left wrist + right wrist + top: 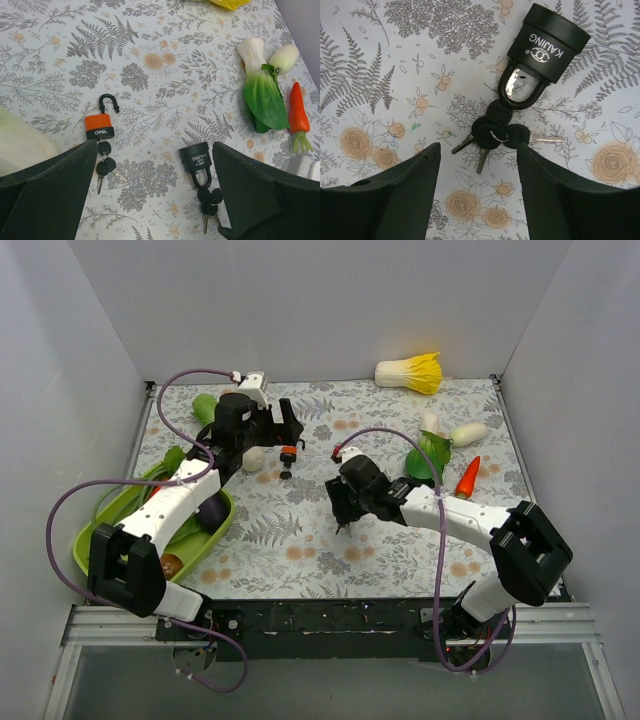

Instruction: Unlock with the key

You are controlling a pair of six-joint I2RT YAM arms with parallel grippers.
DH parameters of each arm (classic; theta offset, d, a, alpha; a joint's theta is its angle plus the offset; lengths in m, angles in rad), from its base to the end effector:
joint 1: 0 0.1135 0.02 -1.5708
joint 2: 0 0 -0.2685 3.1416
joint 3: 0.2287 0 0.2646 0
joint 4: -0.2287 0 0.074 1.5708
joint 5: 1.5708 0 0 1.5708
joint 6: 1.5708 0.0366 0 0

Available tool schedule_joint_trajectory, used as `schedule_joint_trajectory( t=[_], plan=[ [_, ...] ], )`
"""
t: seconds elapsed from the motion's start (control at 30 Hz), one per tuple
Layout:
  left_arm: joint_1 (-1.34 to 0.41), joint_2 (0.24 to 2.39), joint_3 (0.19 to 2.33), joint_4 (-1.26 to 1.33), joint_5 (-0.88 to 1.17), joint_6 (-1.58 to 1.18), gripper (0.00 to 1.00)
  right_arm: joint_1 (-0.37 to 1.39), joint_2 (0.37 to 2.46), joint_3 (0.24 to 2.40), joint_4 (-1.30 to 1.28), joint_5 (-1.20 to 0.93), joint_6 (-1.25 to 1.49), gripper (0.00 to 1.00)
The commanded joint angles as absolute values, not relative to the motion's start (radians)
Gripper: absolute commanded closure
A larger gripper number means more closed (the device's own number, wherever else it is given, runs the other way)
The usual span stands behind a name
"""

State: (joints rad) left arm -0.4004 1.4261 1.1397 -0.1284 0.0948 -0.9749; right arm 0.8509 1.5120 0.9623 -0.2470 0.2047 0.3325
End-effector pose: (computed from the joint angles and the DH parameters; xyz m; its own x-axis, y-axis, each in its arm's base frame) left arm 0.3178 -0.1383 0.3194 -0.5955 -0.6426 -0.4821 -0.0446 0.6256 -0.7789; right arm 0.2245 0.2448 0.2195 -0.6553 -0.2626 -0.7082 -0.4534 0.8867 0.0908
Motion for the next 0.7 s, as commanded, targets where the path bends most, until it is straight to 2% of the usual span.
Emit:
schedule_joint_trajectory(
  t=[0.0, 0.43, 0.67],
  plan=[
    [-0.396, 1.330, 1.124, -0.100, 0.089, -0.930, 0.02, 0.871, 1.509, 0.930, -0.169, 0.186, 0.379, 0.30],
    [-0.396, 1.367, 1.123, -0.097, 0.153, -0.942, 0.02, 0.881, 1.598, 0.930, -0.181, 0.256, 0.388, 0.30],
    [-0.396, 1.381, 1.124, -0.094, 0.199, -0.933, 0.02, 0.881, 1.634, 0.920, -0.164, 0.241, 0.391, 0.35]
  ],
)
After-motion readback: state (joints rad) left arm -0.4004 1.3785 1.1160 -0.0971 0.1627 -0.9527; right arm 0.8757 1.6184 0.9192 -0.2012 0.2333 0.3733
